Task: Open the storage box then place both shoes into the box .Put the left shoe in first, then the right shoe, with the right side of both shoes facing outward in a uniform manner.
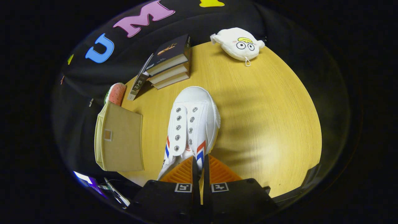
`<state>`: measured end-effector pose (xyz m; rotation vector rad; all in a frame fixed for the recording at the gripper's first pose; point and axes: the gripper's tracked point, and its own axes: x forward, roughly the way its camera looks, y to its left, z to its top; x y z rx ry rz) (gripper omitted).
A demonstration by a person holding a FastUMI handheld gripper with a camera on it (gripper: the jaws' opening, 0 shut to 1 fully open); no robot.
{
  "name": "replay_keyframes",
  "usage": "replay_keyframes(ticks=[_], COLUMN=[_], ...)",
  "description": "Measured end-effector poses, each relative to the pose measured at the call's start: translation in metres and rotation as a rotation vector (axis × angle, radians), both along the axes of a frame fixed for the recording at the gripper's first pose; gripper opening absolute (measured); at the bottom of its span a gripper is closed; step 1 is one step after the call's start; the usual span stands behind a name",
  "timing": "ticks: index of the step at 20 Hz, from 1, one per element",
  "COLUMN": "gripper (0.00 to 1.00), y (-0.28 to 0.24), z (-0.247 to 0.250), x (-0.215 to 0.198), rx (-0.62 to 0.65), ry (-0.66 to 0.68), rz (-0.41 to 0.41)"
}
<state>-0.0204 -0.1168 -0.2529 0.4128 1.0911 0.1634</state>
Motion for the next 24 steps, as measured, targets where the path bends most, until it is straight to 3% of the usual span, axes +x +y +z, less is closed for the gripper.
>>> replay_keyframes(ticks=[14, 24], gripper=[0.08, 0.08], y=[0.135, 0.218], z=[0.113, 0.167], x=[-0.028, -0.037], rx=[0.077, 0.144], ry=[-0.151, -0.22], rz=[-0.052, -0.008])
